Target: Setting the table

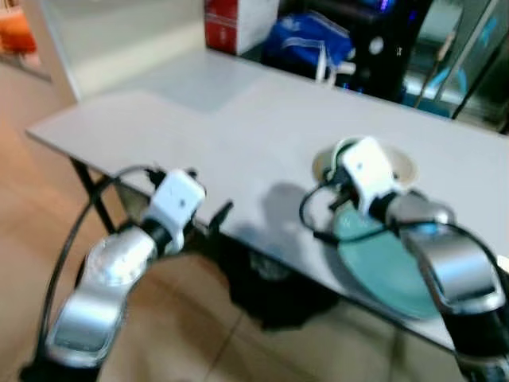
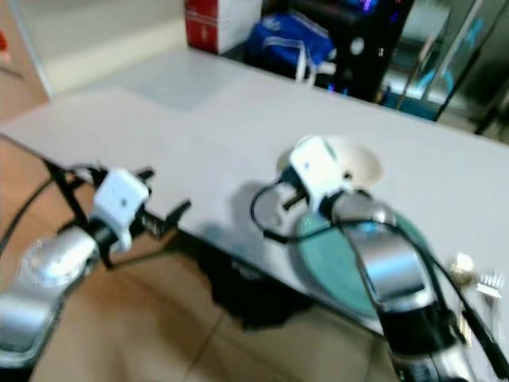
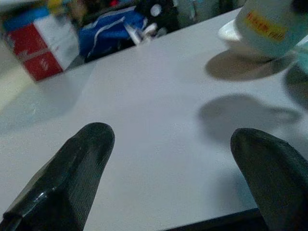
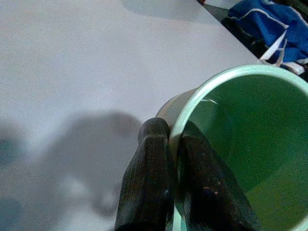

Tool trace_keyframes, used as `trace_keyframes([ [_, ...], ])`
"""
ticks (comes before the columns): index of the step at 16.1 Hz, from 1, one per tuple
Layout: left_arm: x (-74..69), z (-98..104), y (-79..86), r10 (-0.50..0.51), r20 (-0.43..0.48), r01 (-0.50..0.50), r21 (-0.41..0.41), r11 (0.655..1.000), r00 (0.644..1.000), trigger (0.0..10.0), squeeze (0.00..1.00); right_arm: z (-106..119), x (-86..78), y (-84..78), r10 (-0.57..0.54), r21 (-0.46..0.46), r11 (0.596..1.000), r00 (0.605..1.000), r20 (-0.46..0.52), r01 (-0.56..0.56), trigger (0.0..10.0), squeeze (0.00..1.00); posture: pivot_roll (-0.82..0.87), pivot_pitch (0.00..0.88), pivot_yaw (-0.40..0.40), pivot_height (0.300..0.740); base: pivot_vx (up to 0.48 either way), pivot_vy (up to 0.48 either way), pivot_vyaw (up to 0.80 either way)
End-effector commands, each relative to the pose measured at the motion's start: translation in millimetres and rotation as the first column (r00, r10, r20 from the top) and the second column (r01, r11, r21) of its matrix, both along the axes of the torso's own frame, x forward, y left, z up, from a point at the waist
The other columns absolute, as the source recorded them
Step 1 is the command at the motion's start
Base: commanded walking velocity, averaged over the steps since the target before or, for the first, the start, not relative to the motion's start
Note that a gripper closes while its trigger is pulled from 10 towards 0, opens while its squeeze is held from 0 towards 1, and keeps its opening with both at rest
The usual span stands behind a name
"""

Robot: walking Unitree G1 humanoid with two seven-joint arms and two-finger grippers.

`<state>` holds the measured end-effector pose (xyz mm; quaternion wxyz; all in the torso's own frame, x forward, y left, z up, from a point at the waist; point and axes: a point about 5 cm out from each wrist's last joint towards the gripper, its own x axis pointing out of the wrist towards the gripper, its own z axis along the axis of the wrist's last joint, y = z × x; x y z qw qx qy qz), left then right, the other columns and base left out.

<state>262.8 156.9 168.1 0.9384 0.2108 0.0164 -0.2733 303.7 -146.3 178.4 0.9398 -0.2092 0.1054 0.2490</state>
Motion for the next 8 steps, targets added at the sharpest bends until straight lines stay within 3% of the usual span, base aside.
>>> trace_keyframes([
  [1, -0.5, 4.5, 3.3, -0.010, 0.005, 0.010, 0.006, 1.000, 1.000, 10.0, 0.00, 8.3, 1.1, 8.6, 0.047, 0.014, 0.999, 0.999, 0.026, -0.048, 10.0, 0.00, -0.01, 0.000, -0.065, 0.740, 0.000, 0.000, 0.00],
  [5, -6.7, 5.2, 9.9, -0.117, -0.069, 0.121, 0.048, 0.991, 0.991, 10.0, 0.00, 3.6, 23.8, 24.9, 0.138, -0.032, 0.990, 0.990, 0.020, -0.138, 10.0, 0.00, 0.00, 0.000, -0.048, 0.740, 0.000, 0.000, 0.00],
  [8, -16.8, 0.9, 8.2, -0.192, -0.144, 0.201, 0.049, 0.978, 0.971, 10.0, 0.00, -6.1, 50.2, 21.3, 0.150, -0.136, 0.979, 0.988, -0.019, -0.151, 10.0, 0.00, 0.01, 0.000, -0.046, 0.740, 0.000, 0.000, 0.00],
])
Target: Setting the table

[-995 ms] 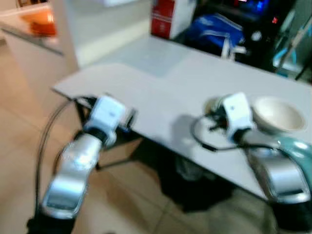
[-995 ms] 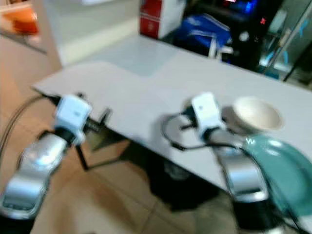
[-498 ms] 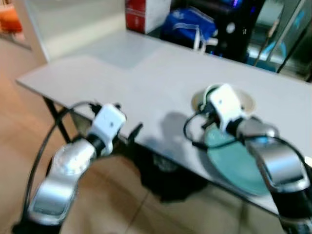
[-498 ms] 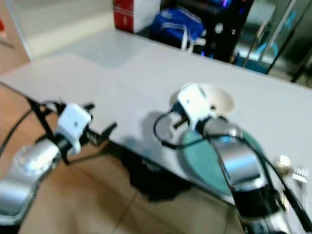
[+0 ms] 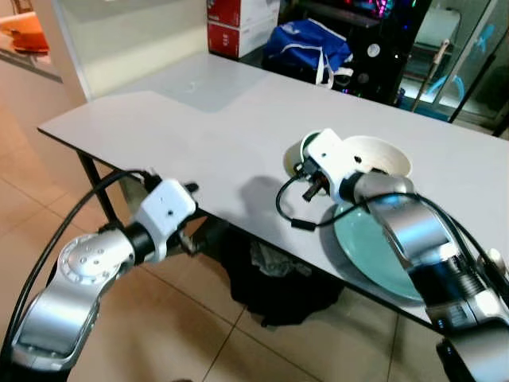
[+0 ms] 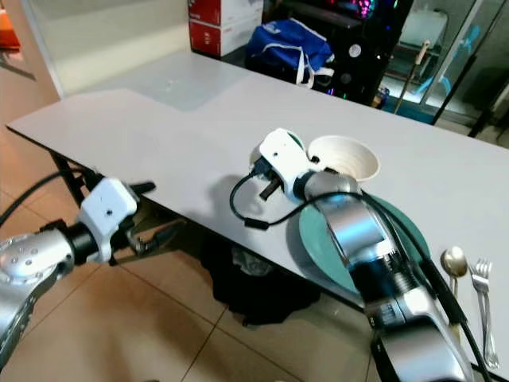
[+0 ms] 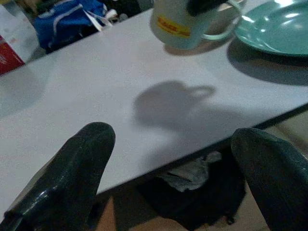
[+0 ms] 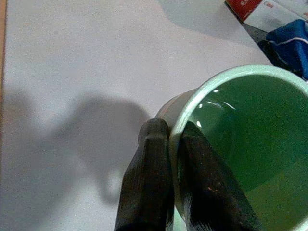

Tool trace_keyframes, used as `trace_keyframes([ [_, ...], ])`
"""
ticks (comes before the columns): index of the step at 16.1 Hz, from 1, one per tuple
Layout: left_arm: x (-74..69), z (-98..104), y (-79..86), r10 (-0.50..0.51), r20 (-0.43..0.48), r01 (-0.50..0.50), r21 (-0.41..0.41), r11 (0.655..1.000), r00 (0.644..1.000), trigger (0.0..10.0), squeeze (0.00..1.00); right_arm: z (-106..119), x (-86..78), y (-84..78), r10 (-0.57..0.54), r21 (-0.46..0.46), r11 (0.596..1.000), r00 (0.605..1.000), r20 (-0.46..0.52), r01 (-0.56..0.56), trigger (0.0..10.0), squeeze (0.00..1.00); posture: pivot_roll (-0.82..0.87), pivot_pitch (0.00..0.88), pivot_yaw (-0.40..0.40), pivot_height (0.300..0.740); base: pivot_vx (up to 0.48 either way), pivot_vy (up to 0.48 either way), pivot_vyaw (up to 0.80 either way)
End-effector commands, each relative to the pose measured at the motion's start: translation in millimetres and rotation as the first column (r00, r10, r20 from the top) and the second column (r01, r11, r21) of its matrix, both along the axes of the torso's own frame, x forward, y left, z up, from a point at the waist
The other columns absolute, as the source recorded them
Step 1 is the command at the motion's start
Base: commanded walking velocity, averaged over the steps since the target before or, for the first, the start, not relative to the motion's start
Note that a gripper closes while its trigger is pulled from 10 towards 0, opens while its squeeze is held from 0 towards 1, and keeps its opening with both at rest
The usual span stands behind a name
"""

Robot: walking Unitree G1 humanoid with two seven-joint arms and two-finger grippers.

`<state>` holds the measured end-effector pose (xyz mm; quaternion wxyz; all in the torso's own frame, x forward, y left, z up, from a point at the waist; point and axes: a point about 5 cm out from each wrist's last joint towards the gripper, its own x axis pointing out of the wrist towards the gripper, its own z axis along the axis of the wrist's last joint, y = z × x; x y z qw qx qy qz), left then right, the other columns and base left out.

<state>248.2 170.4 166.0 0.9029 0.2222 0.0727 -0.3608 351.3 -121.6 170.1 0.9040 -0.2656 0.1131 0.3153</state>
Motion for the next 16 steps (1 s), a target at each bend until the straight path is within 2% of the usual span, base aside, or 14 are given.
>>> trace_keyframes([
  [1, -4.6, 2.1, -6.3, -0.053, -0.015, 0.053, -0.007, 0.999, 0.998, 10.0, 0.00, 0.8, 8.8, -4.4, 0.004, -0.053, 0.999, 1.000, 0.010, -0.004, 10.0, 0.00, 0.02, 0.000, -0.050, 0.740, 0.000, 0.000, 0.00],
  [5, -9.2, 1.5, -8.1, -0.088, -0.040, 0.088, -0.009, 0.996, 0.995, 10.0, 0.00, 2.8, 31.6, -13.9, 0.033, -0.204, 0.978, 0.999, -0.037, -0.040, 10.0, 0.00, 0.02, 0.000, -0.050, 0.740, 0.000, 0.000, 0.00],
  [7, -9.2, 2.3, -7.4, -0.089, -0.042, 0.089, -0.009, 0.996, 0.995, 10.0, 0.00, 8.6, 37.9, -16.3, 0.046, -0.224, 0.973, 0.997, -0.055, -0.057, 10.0, 0.00, 0.02, 0.000, -0.050, 0.740, 0.000, 0.000, 0.00],
  [16, -13.1, -0.8, -9.1, -0.114, -0.072, 0.114, -0.008, 0.993, 0.991, 10.0, 0.00, -1.9, 36.9, -30.2, 0.123, -0.354, 0.912, 0.963, -0.241, -0.205, 10.0, 0.00, 0.02, 0.000, -0.056, 0.740, 0.000, 0.000, 0.00],
])
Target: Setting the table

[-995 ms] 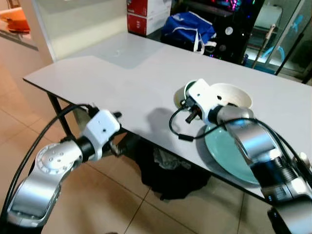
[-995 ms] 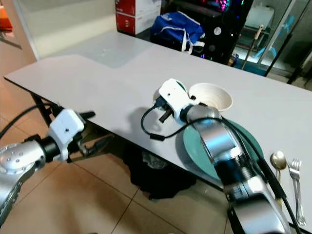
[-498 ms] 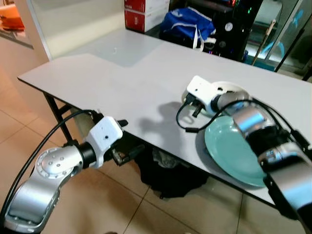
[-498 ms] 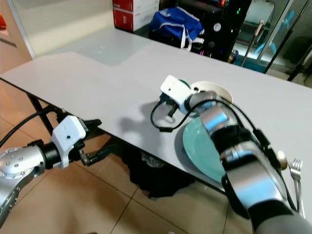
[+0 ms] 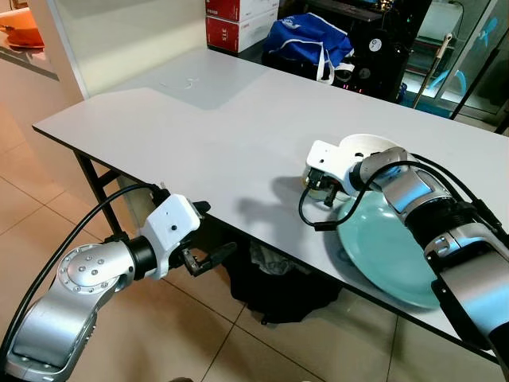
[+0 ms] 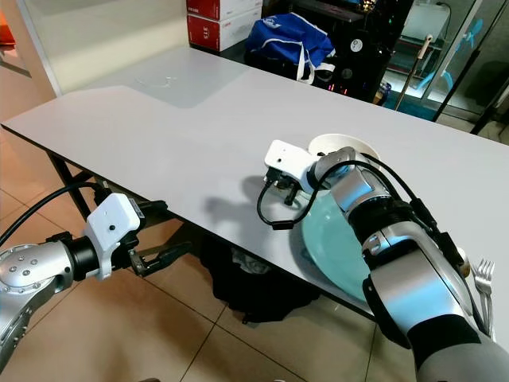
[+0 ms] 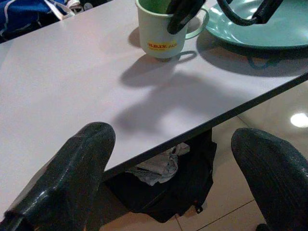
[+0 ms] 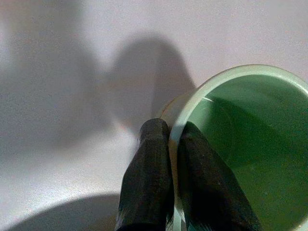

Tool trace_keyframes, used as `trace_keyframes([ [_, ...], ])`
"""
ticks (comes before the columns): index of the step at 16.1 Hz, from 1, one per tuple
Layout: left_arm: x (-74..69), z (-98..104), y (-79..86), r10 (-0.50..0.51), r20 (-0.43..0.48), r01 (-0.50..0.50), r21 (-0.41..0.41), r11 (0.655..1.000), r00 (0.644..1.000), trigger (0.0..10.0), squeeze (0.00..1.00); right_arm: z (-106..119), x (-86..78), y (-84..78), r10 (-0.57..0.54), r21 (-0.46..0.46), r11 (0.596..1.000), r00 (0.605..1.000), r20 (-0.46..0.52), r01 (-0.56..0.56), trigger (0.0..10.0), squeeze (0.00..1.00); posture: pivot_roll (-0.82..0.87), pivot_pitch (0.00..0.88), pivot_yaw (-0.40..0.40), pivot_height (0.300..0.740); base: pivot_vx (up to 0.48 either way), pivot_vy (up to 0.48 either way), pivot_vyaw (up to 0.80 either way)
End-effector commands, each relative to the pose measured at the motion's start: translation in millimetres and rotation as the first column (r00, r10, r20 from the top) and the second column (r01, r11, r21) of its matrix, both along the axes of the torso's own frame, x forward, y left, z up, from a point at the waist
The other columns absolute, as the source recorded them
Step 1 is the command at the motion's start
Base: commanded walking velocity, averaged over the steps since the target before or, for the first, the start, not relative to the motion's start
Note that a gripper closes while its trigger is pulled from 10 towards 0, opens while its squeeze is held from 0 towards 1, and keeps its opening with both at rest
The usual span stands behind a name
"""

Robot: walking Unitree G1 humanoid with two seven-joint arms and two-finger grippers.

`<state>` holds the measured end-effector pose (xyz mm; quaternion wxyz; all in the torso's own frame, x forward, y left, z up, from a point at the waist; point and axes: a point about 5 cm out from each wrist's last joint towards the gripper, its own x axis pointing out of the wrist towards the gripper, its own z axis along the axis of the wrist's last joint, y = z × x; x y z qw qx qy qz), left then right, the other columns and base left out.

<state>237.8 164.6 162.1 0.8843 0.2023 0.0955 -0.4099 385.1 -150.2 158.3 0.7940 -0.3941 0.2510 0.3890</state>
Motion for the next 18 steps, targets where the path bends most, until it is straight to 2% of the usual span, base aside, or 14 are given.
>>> trace_keyframes([
  [1, -2.8, 3.1, -3.4, -0.026, 0.008, 0.026, 0.013, 1.000, 1.000, 10.0, 0.00, 9.9, 3.5, -1.8, 0.016, -0.020, 1.000, 1.000, 0.015, -0.016, 10.0, 0.00, 0.02, 0.000, -0.056, 0.740, 0.000, 0.000, 0.00],
  [5, -3.9, 2.8, -3.9, -0.030, 0.005, 0.030, 0.012, 0.999, 1.000, 10.0, 0.00, 10.1, 6.5, 0.3, 0.014, -0.031, 0.999, 1.000, 0.015, -0.013, 10.0, 0.00, 0.02, 0.000, -0.056, 0.740, 0.000, 0.000, 0.00],
  [6, -4.0, 2.9, -3.9, -0.029, 0.005, 0.029, 0.011, 1.000, 1.000, 10.0, 0.00, 10.9, 6.8, 1.4, 0.019, -0.027, 0.999, 1.000, 0.013, -0.019, 10.0, 0.26, 0.02, 0.000, -0.057, 0.740, 0.000, 0.000, 0.00],
  [7, -4.0, 2.9, -3.8, -0.029, 0.005, 0.029, 0.012, 1.000, 1.000, 10.0, 0.00, 11.6, 6.9, 2.0, 0.023, -0.025, 0.999, 1.000, 0.012, -0.023, 10.0, 0.44, 0.02, 0.000, -0.056, 0.740, 0.000, 0.000, 0.00],
  [8, -4.0, 3.0, -3.8, -0.029, 0.004, 0.029, 0.012, 1.000, 1.000, 10.0, 0.00, 12.6, 7.1, 2.5, 0.029, -0.025, 0.999, 1.000, 0.011, -0.029, 10.0, 0.54, 0.02, 0.000, -0.056, 0.740, 0.000, 0.000, 0.00],
  [9, -4.0, 3.1, -3.8, -0.030, 0.004, 0.030, 0.012, 0.999, 1.000, 10.0, 0.00, 13.1, 7.2, 2.8, 0.033, -0.024, 0.999, 0.999, 0.009, -0.032, 10.0, 0.92, 0.02, 0.000, -0.056, 0.740, 0.000, 0.000, 0.00],
  [10, -3.6, 3.3, -4.3, -0.031, 0.005, 0.031, 0.011, 0.999, 1.000, 10.0, 0.00, 14.5, 7.7, 2.9, 0.041, -0.025, 0.999, 0.999, 0.008, -0.041, 10.0, 1.00, 0.02, 0.000, -0.057, 0.740, 0.000, 0.000, 0.00],
  [16, -2.5, 4.1, -4.3, -0.030, 0.008, 0.030, 0.012, 0.999, 1.000, 10.0, 0.00, 27.2, 11.5, 3.6, 0.073, -0.046, 0.996, 0.996, 0.049, -0.071, 10.0, 1.00, 0.03, 0.000, -0.059, 0.740, 0.000, 0.000, 0.00],
  [17, -2.5, 4.2, -4.3, -0.030, 0.008, 0.030, 0.012, 0.999, 1.000, 10.0, 0.00, 27.9, 11.6, 3.5, 0.078, -0.050, 0.996, 0.996, 0.052, -0.076, 10.0, 0.00, 0.03, 0.000, -0.059, 0.740, 0.000, 0.000, 0.00],
  [18, -2.7, 4.7, -3.7, -0.019, 0.014, 0.019, 0.012, 1.000, 1.000, 10.0, 0.00, 38.2, 10.6, 0.7, 0.113, -0.027, 0.993, 0.992, 0.054, -0.111, 10.0, 0.00, 0.03, 0.000, -0.065, 0.740, 0.000, 0.000, 0.00],
])
